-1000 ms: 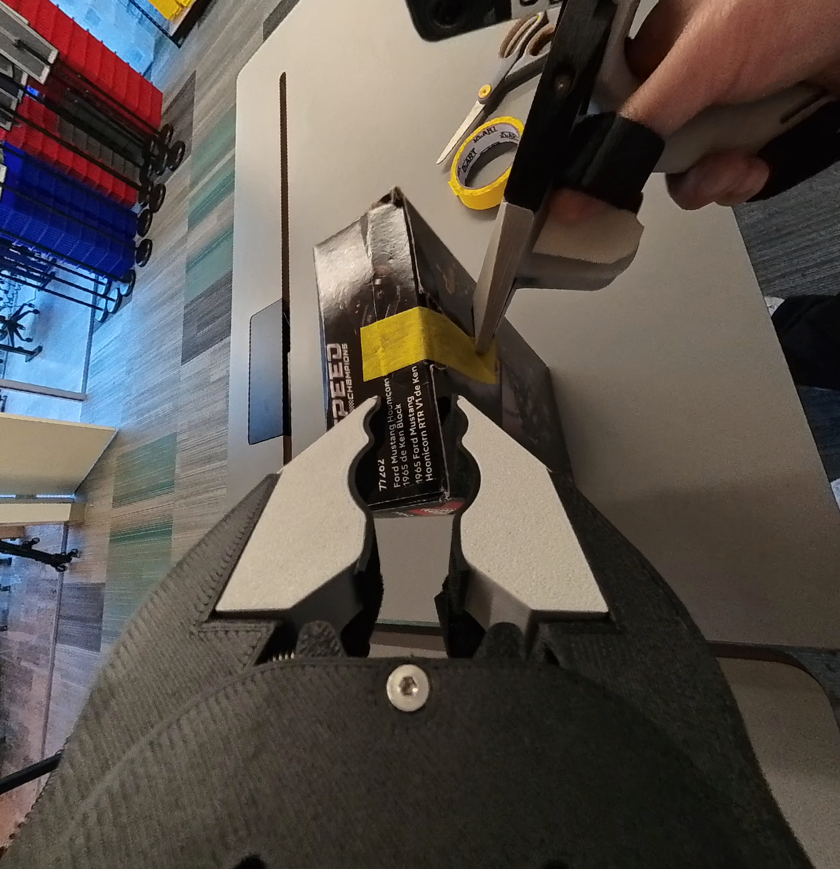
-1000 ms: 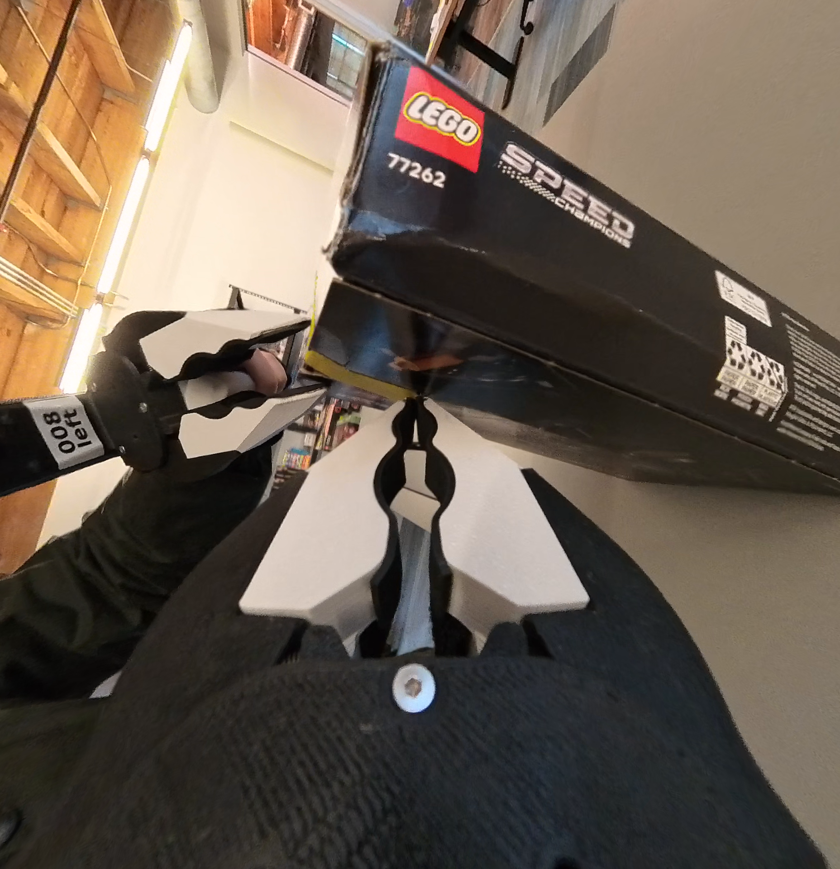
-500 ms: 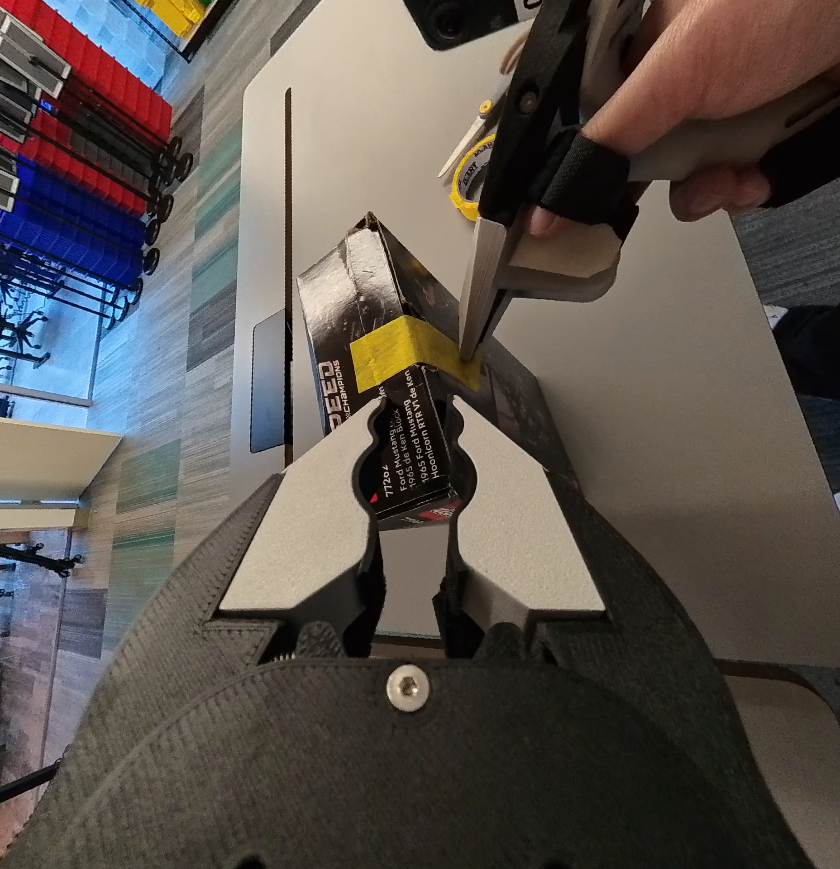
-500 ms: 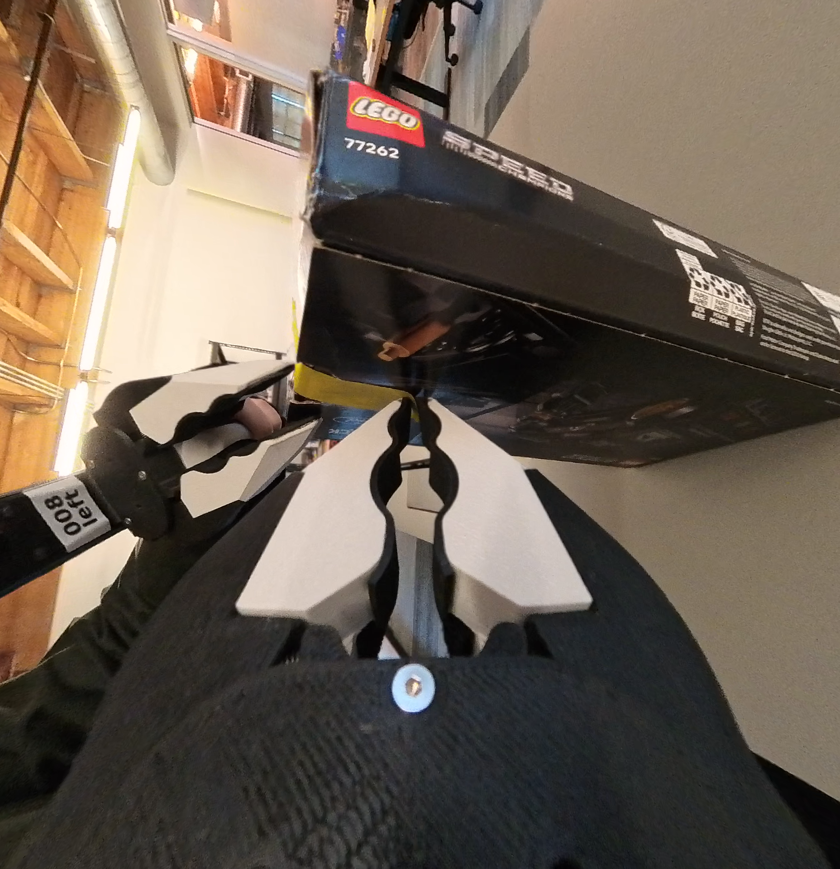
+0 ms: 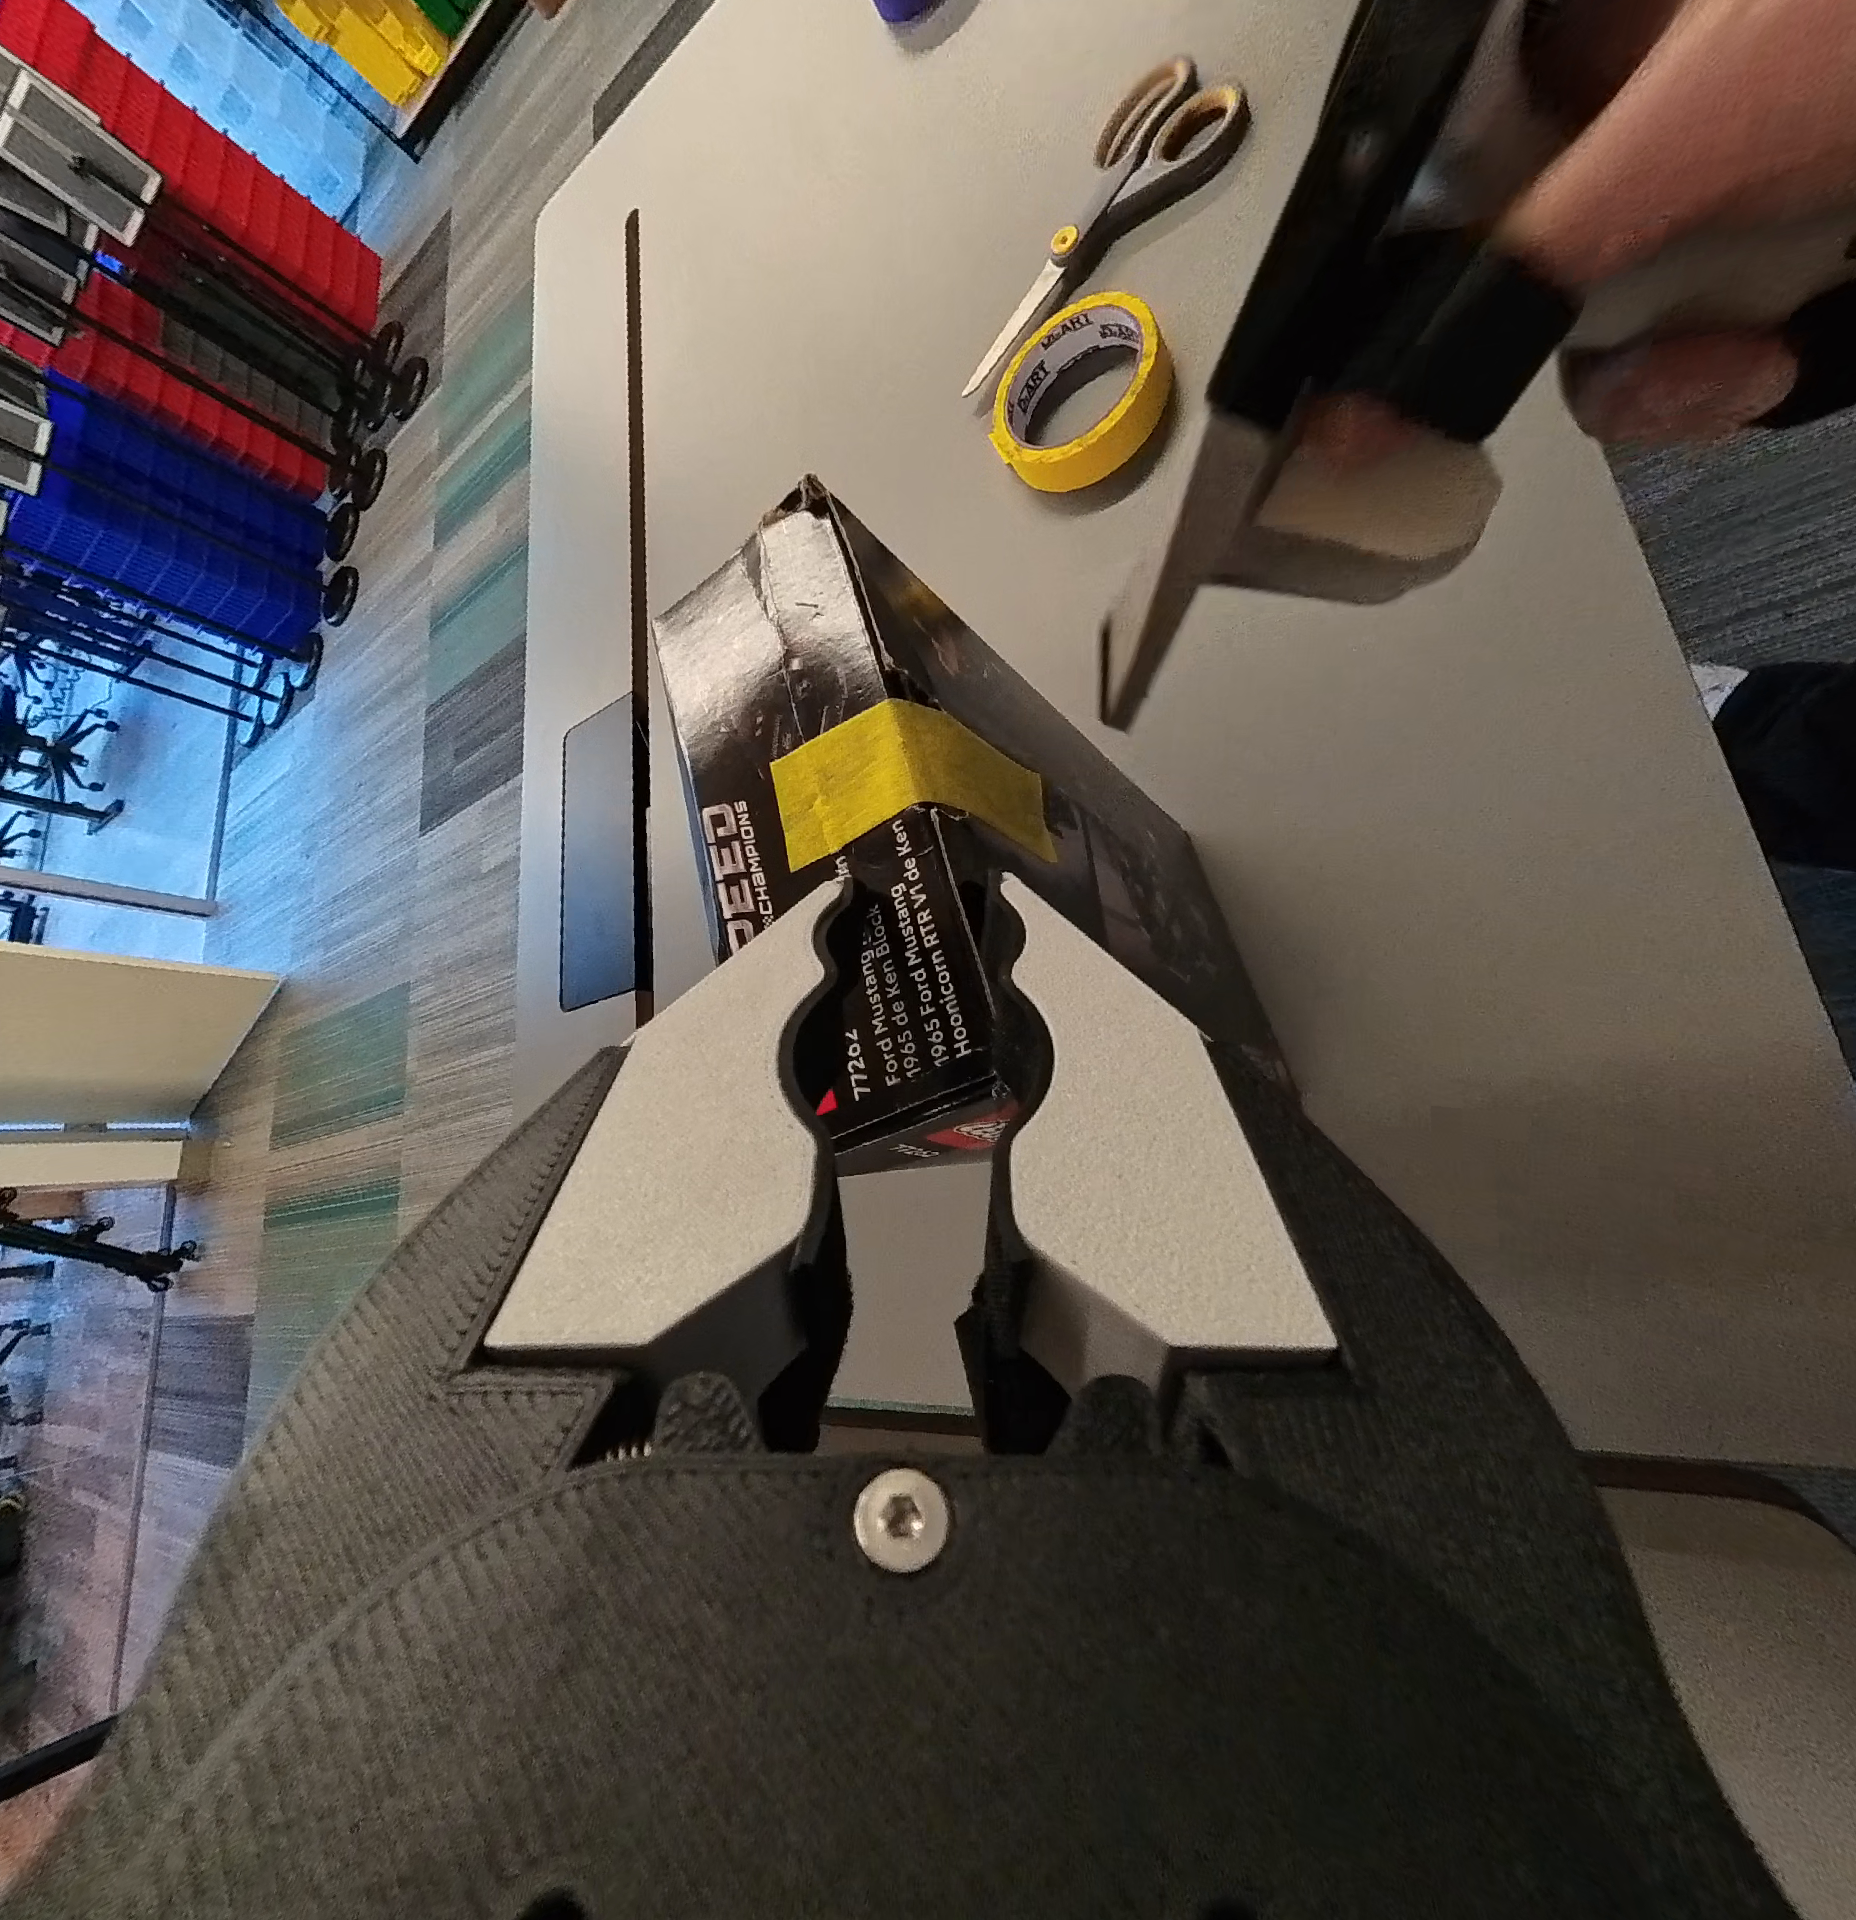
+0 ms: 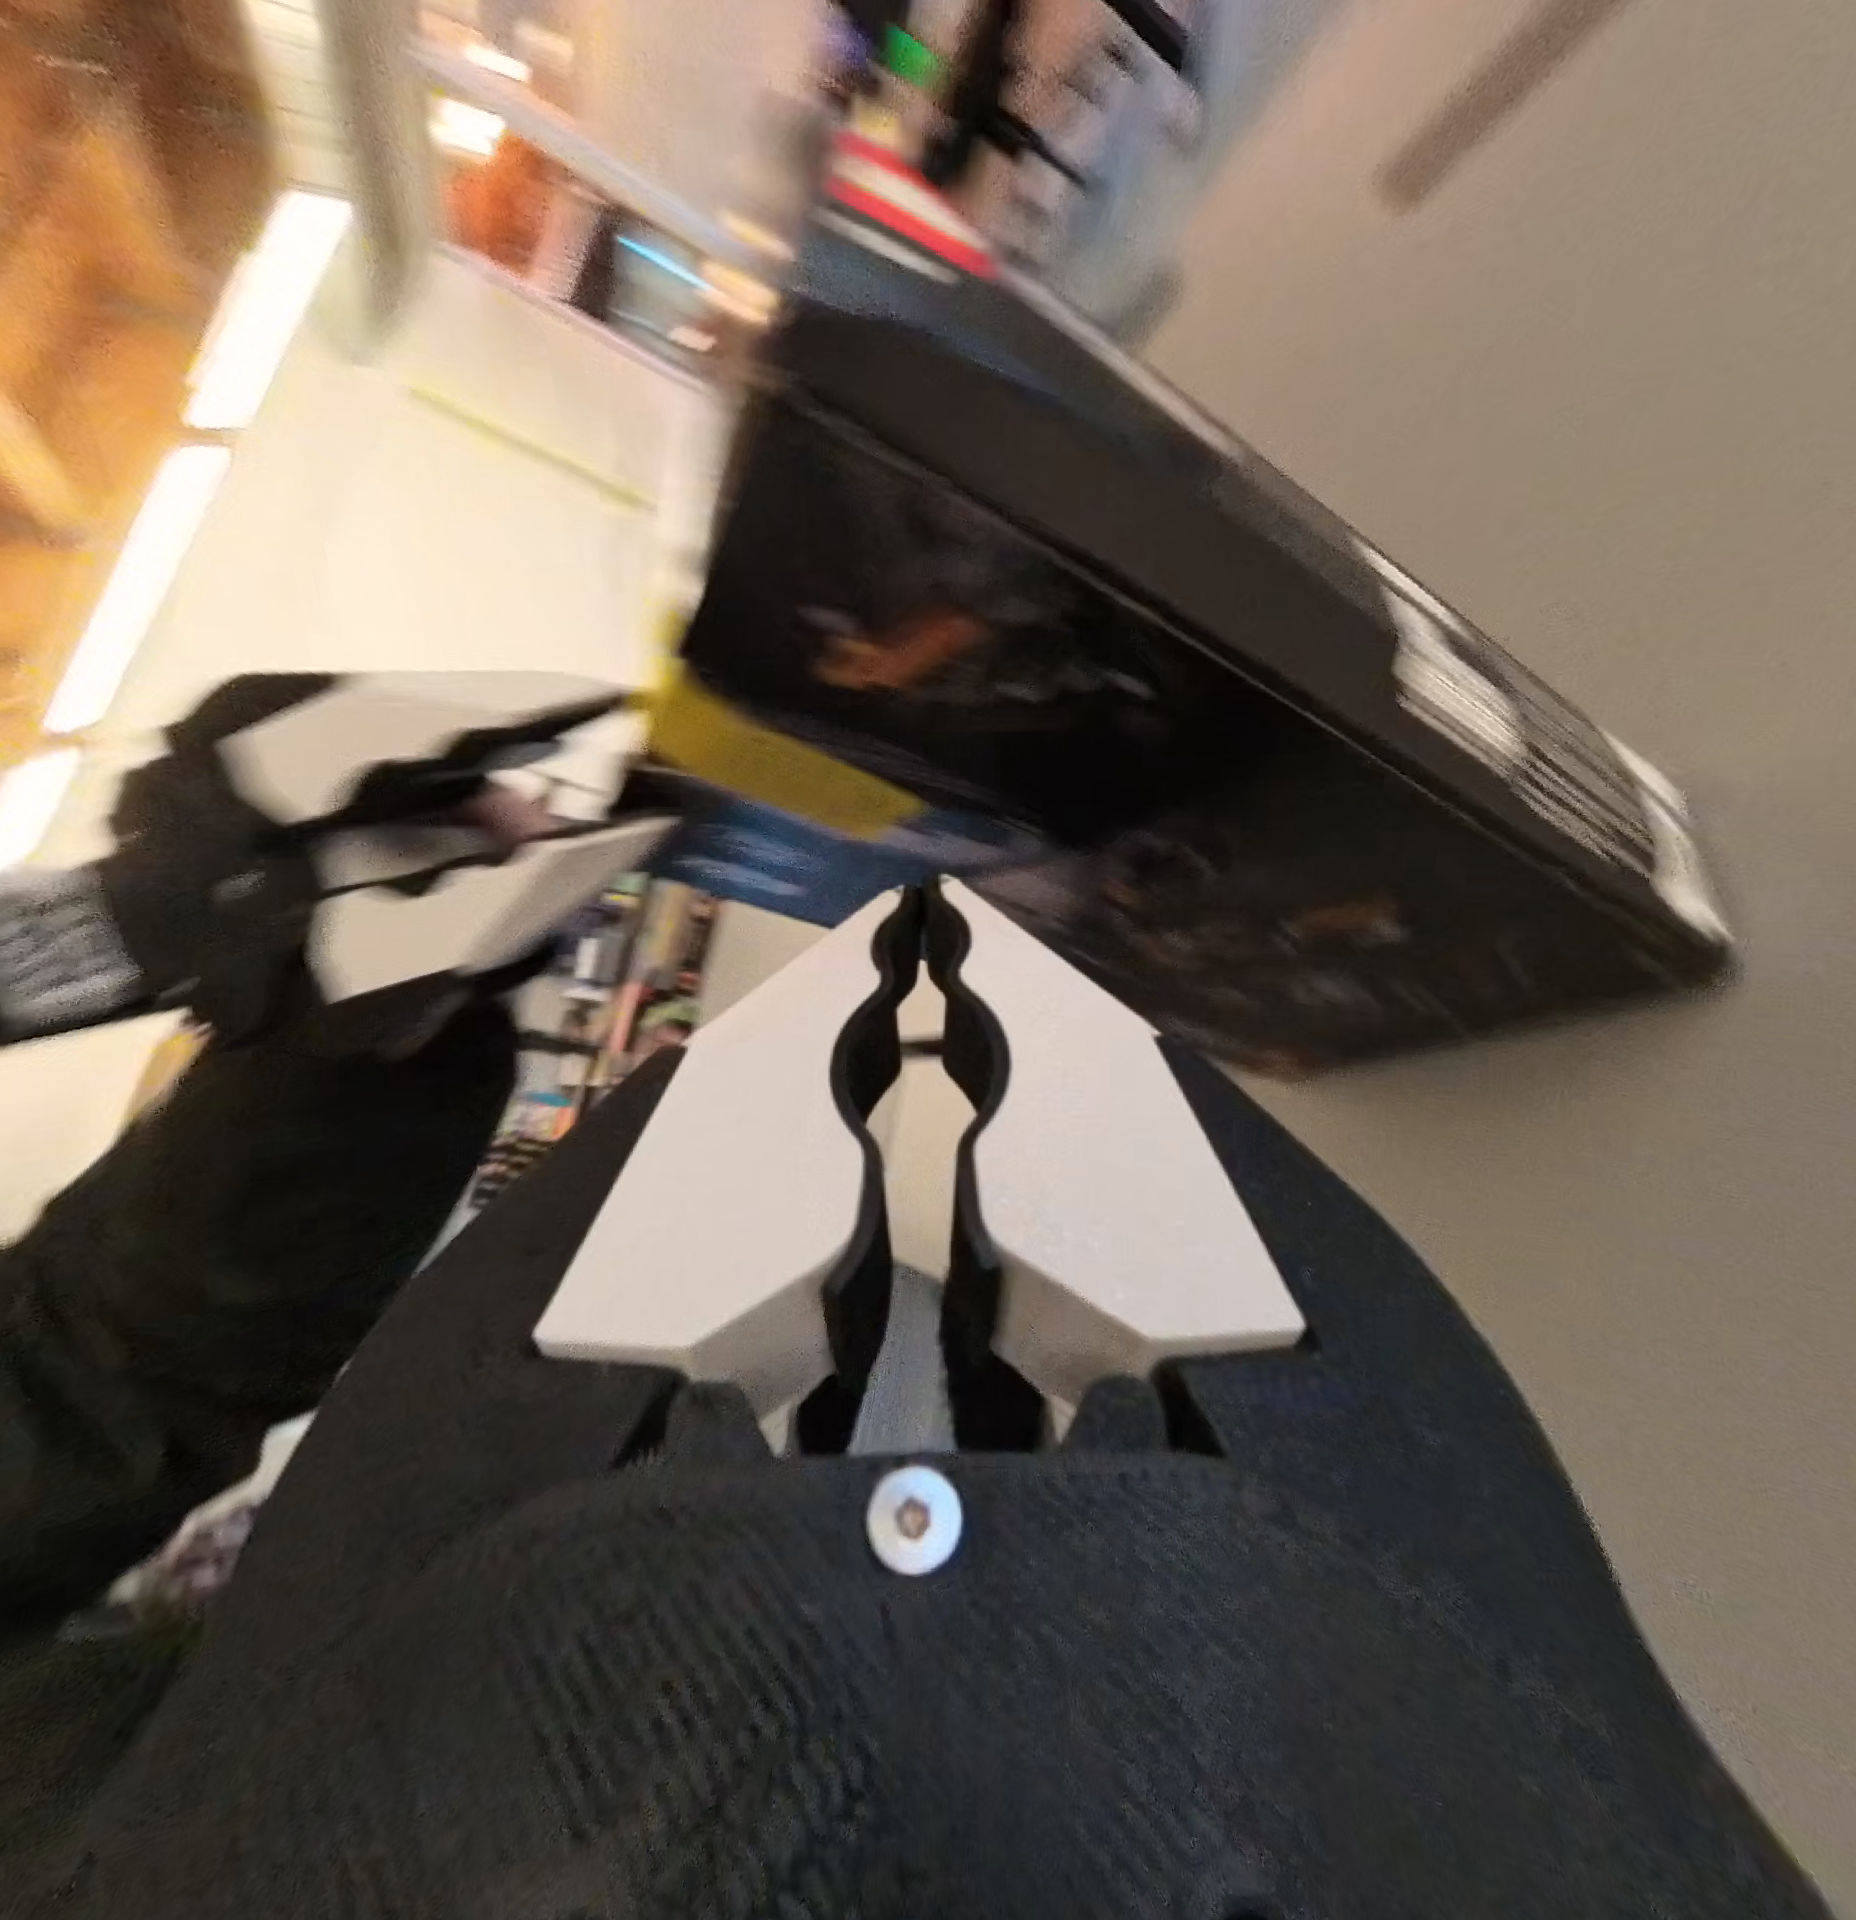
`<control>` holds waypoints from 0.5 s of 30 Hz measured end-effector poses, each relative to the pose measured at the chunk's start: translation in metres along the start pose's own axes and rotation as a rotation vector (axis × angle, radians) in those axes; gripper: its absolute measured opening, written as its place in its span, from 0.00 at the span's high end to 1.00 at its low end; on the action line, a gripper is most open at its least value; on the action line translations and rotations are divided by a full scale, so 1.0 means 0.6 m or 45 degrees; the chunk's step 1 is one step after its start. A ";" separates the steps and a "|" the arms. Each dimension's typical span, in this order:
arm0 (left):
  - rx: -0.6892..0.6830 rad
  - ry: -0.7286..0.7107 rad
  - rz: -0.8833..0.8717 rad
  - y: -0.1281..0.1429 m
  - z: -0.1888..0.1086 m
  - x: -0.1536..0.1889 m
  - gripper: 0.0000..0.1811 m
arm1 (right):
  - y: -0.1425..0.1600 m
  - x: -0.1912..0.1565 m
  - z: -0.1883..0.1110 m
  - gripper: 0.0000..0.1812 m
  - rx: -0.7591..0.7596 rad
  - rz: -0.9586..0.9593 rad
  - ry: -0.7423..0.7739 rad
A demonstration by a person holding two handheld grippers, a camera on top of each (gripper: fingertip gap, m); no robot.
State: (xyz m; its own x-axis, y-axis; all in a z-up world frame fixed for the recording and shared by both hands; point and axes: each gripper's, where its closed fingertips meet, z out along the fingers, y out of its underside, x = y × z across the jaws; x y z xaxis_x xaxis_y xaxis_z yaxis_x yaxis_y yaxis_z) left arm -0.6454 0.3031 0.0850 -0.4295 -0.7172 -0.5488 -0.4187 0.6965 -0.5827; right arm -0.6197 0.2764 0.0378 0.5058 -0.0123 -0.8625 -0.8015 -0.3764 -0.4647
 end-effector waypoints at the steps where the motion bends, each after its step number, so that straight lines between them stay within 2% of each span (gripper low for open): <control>1: 0.004 0.000 -0.003 0.000 0.000 0.000 0.89 | -0.006 -0.035 -0.003 1.00 0.025 -0.080 -0.144; 5: 0.025 0.000 -0.015 -0.003 0.001 0.003 0.89 | 0.001 -0.132 -0.002 1.00 -0.194 -0.174 -0.661; 6: 0.023 0.002 -0.013 -0.003 0.001 0.003 0.89 | 0.001 -0.138 0.000 1.00 -0.261 -0.209 -0.731; 9: 0.009 0.010 -0.005 -0.003 0.001 0.003 0.89 | -0.008 -0.104 0.018 1.00 -0.345 -0.486 -0.617; 12: 0.008 0.010 -0.006 -0.005 0.002 0.004 0.89 | -0.020 -0.104 0.025 1.00 -0.316 -0.548 -0.590; 15: 0.011 0.015 -0.016 -0.006 0.002 0.005 0.89 | -0.008 -0.089 0.035 1.00 -0.366 -0.571 -0.562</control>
State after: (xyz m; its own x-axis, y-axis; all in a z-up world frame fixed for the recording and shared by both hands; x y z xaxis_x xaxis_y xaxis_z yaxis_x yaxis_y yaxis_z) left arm -0.6442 0.2988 0.0848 -0.4337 -0.7255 -0.5344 -0.4174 0.6873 -0.5945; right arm -0.6498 0.2986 0.0820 0.5426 0.5571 -0.6287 -0.3981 -0.4885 -0.7765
